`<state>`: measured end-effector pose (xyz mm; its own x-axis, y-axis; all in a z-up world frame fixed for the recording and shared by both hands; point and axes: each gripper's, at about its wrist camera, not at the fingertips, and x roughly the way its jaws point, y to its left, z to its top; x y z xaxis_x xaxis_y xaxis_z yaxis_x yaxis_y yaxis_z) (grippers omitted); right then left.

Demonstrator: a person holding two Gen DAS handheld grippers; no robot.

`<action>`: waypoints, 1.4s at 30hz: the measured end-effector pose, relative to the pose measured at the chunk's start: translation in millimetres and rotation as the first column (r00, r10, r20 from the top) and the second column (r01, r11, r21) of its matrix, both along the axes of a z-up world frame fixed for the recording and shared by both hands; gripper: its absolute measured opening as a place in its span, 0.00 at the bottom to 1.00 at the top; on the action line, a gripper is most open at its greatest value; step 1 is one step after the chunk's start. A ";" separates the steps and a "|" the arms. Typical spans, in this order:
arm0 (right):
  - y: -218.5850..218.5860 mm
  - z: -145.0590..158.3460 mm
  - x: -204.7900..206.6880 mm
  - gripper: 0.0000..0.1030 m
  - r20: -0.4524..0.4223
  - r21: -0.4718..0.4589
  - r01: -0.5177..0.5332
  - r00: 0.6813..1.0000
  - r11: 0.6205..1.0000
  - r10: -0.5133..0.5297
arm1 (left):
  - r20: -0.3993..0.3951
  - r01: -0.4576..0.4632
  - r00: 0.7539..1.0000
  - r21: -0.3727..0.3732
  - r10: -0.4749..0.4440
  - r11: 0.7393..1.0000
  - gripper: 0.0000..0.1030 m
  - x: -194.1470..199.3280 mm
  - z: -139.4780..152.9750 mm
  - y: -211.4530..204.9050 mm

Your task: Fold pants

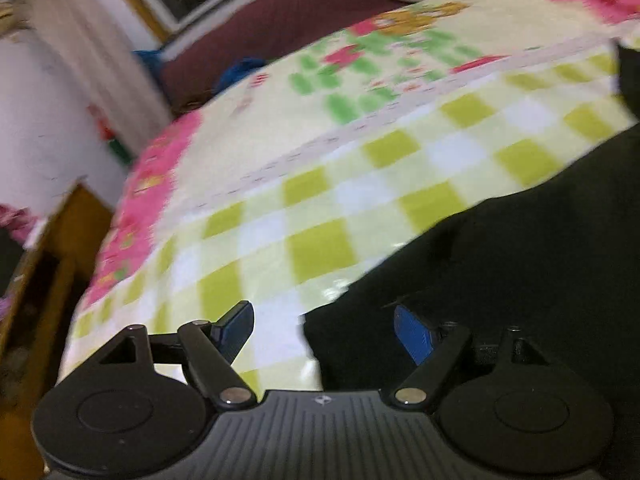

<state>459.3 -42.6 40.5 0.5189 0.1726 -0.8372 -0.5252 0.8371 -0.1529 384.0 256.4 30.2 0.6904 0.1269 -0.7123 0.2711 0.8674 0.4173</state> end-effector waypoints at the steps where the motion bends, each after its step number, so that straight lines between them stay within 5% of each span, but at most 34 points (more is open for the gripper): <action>1: 8.1 -1.2 3.8 0.58 -0.015 -0.002 -0.055 0.998 0.998 0.055 | -0.008 0.031 0.999 -0.007 -0.031 0.999 0.89 -0.5 3.2 -1.4; 4: 26.0 -15.9 18.7 0.58 -0.085 -0.030 -0.156 0.985 0.987 0.153 | -0.050 0.113 0.992 -0.006 -0.114 0.994 0.89 6.1 0.8 -8.7; 11: 25.3 -62.6 33.1 0.55 -0.259 -0.110 -0.227 0.946 0.968 0.193 | -0.185 0.223 0.958 0.000 -0.219 0.975 0.89 25.4 -25.4 -11.9; 17: 30.2 -71.1 24.6 0.27 -0.289 -0.085 -0.236 0.936 0.968 0.203 | -0.232 0.255 0.942 0.024 -0.243 0.967 0.99 32.9 -40.9 -8.9; 19: 33.9 -69.5 25.7 0.09 -0.302 -0.077 -0.231 0.932 0.970 0.198 | -0.251 0.239 0.941 0.012 -0.229 0.971 0.98 38.0 -41.9 -6.2; 27: 36.5 -59.2 20.6 0.05 -0.280 -0.078 -0.194 0.946 0.978 0.165 | -0.277 0.312 0.916 0.035 -0.290 0.950 0.55 35.6 -31.2 -4.9; 37: 42.1 -71.6 22.0 0.10 -0.317 -0.084 -0.208 0.933 0.975 0.172 | -0.264 0.338 0.914 0.075 -0.308 0.938 0.75 40.8 -45.5 -6.6; 38: 43.0 -71.4 19.2 0.06 -0.308 -0.098 -0.210 0.936 0.973 0.171 | -0.266 0.337 0.914 0.077 -0.307 0.938 0.70 40.0 -44.4 -7.7; 39: 44.5 -70.9 17.4 0.05 -0.300 -0.113 -0.209 0.939 0.971 0.167 | -0.270 0.337 0.913 0.074 -0.307 0.939 0.54 38.6 -42.6 -9.5; 42: 49.4 -61.3 16.4 0.04 -0.264 -0.134 -0.178 0.955 0.975 0.138 | -0.251 0.354 0.915 0.131 -0.315 0.926 0.37 30.8 -38.1 -16.7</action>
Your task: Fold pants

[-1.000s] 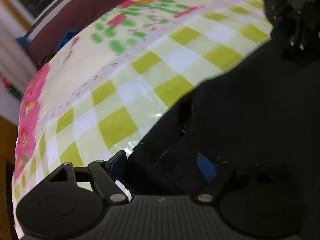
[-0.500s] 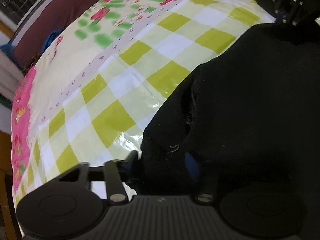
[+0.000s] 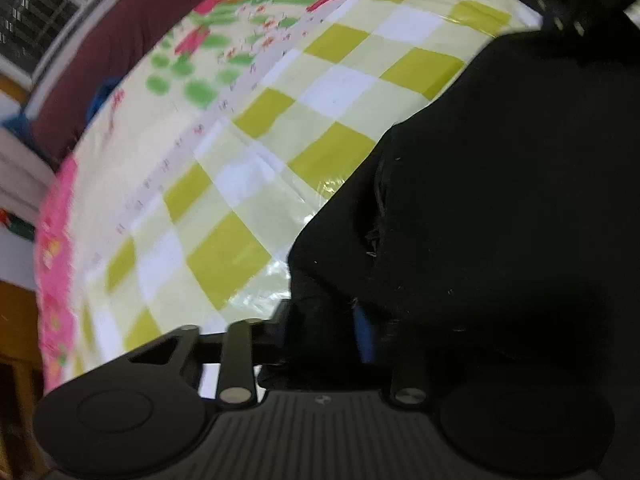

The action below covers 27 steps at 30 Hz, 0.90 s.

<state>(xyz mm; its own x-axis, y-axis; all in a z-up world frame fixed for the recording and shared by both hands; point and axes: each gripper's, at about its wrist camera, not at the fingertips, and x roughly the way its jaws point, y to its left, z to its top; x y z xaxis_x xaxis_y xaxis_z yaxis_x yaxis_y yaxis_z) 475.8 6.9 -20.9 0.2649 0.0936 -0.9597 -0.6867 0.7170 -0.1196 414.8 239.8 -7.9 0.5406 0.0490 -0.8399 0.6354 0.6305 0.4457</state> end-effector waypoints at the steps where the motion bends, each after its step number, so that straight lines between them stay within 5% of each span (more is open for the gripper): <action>1: -0.1 7.6 1.9 0.04 0.021 0.011 0.017 1.000 1.000 -0.018 | 0.014 0.000 1.000 0.008 0.000 1.000 0.33 -1.1 3.0 -0.4; 7: 2.5 91.5 -5.9 0.03 0.183 0.127 0.049 0.980 0.991 -0.072 | 0.120 -0.062 0.990 -0.046 0.067 0.997 0.30 -11.5 48.9 14.0; 13: -0.8 156.6 -92.0 0.04 0.328 0.132 0.004 0.943 0.991 -0.048 | 0.271 -0.045 0.959 -0.132 0.080 0.990 0.30 -90.6 113.5 24.1; 17: -12.5 141.5 -177.4 0.04 0.216 0.133 0.076 0.971 0.988 -0.104 | 0.190 -0.016 0.981 -0.173 0.049 0.985 0.29 -173.0 112.8 18.9; 22: -12.1 49.9 -263.4 0.04 -0.028 0.038 0.145 0.989 0.989 -0.144 | -0.002 -0.063 0.998 -0.112 0.063 0.992 0.29 -240.7 51.4 12.6; 24: -4.6 32.4 -273.7 0.04 -0.051 0.023 0.150 0.988 0.988 -0.149 | -0.052 -0.078 0.996 -0.094 0.074 0.993 0.29 -252.6 35.6 12.1; 27: 5.2 36.4 -269.8 0.06 -0.013 0.034 0.109 0.994 0.993 -0.109 | -0.020 -0.087 0.996 -0.080 0.085 0.993 0.30 -259.3 32.3 14.5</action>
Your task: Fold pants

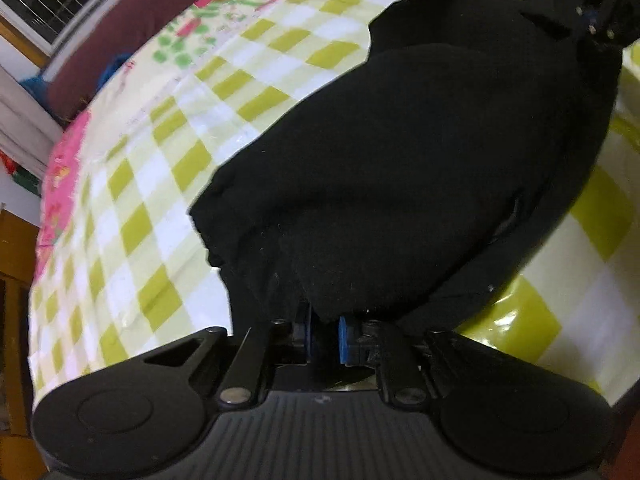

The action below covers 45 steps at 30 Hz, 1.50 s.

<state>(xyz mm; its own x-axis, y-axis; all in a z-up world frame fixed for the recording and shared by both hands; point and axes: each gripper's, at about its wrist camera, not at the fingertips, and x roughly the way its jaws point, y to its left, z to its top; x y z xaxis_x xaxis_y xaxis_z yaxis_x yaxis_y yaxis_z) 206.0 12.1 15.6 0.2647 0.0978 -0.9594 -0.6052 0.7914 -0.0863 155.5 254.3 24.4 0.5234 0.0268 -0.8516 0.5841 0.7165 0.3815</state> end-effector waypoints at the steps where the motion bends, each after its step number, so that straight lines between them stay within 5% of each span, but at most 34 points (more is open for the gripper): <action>1: 4.7 0.0 2.3 0.06 0.013 -0.017 -0.032 0.999 0.999 0.032 | 0.019 -0.010 1.000 0.001 0.010 1.000 0.30 1.0 0.6 0.1; 7: 36.8 8.9 -7.1 0.11 0.122 -0.088 -0.181 0.974 0.980 0.191 | 0.146 -0.037 0.989 0.032 0.032 0.999 0.31 6.4 -5.6 -6.8; 10: 60.5 4.9 -19.4 0.23 0.168 -0.096 -0.273 0.943 0.957 0.286 | 0.187 -0.039 0.982 0.051 0.029 0.998 0.32 8.2 -9.4 -4.3; 17: 109.9 -24.1 -33.8 0.34 0.188 -0.044 -0.413 0.891 0.909 0.414 | 0.204 0.105 0.969 0.158 -0.137 0.982 0.32 -19.1 -20.2 -9.1; 19: 114.8 -32.0 -30.9 0.28 0.181 -0.048 -0.396 0.900 0.917 0.398 | 0.218 0.101 0.967 0.156 -0.134 0.983 0.32 -13.5 -20.5 -9.9; 21: 115.8 -29.1 -30.0 0.06 0.140 -0.014 -0.371 0.919 0.928 0.370 | 0.225 0.085 0.967 0.165 -0.122 0.983 0.32 -2.4 -22.2 -9.7; 22: 118.2 -25.0 -28.7 0.03 0.134 -0.005 -0.363 0.923 0.932 0.360 | 0.231 0.073 0.967 0.165 -0.110 0.984 0.32 2.9 -20.2 -7.1; 29: 126.6 34.0 -37.1 0.03 0.161 0.141 -0.318 0.942 0.938 0.295 | 0.338 -0.057 0.941 0.132 0.009 0.990 0.29 -4.9 22.5 23.0; 34: 140.3 -33.0 -40.6 0.08 0.034 0.047 -0.309 0.951 0.950 0.307 | 0.217 -0.063 0.976 0.196 0.020 0.979 0.30 -13.5 -28.7 27.0; 37: 140.4 -36.5 -43.6 0.10 0.051 0.051 -0.298 0.954 0.953 0.295 | 0.233 -0.048 0.972 0.266 -0.015 0.963 0.30 -21.9 -40.8 23.9; 41: 116.8 -12.2 -41.5 0.14 0.069 0.103 -0.226 0.973 0.969 0.220 | 0.223 -0.115 0.972 0.184 0.073 0.976 0.30 -17.3 -13.3 31.7; 45: 75.8 15.5 -16.3 0.14 0.089 0.152 -0.040 0.996 0.987 0.027 | 0.248 -0.160 0.960 0.113 0.129 0.981 0.30 -21.8 14.9 23.1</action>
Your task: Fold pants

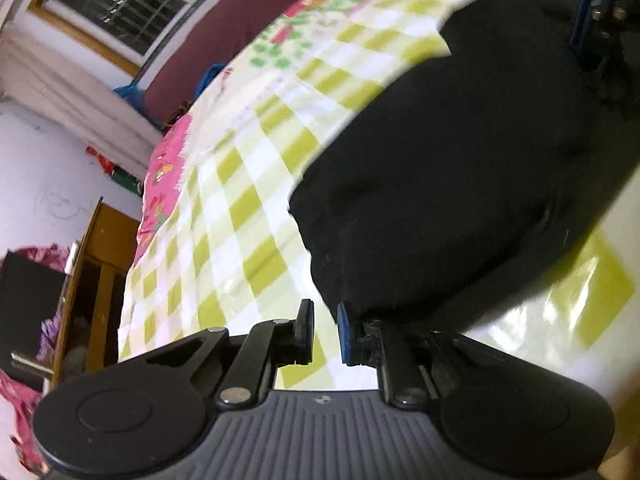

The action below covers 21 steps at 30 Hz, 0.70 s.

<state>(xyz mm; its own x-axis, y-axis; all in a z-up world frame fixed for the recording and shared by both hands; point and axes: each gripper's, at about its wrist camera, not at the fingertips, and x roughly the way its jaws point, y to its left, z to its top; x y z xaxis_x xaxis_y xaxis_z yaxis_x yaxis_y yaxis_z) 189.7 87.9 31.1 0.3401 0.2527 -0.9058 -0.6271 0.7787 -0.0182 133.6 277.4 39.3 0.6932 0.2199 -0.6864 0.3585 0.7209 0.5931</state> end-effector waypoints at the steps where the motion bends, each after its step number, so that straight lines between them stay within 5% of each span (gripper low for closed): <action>1: -10.4 5.2 8.8 0.16 0.022 -0.002 0.055 0.998 0.999 -0.055 | 0.008 -0.006 1.000 -0.023 0.007 1.000 0.30 0.2 6.4 -4.5; 6: -80.3 -4.1 79.5 0.28 0.105 -0.067 0.357 0.931 0.932 -0.349 | 0.038 0.025 0.999 -0.168 -0.019 0.985 0.30 15.6 22.7 -60.5; 10: -143.8 -19.4 154.5 0.28 0.081 -0.006 0.571 0.819 0.821 -0.568 | -0.009 0.074 0.997 -0.329 -0.081 0.941 0.31 34.6 20.9 -128.4; 14: -184.9 -39.9 218.4 0.32 0.018 0.061 0.713 0.699 0.698 -0.715 | -0.017 0.117 0.991 -0.376 -0.133 0.919 0.32 38.0 10.6 -193.3; 21: -189.8 -79.3 272.1 0.41 0.008 0.020 0.750 0.661 0.661 -0.750 | -0.126 -0.021 0.992 -0.376 -0.029 0.926 0.35 72.3 -27.1 -251.0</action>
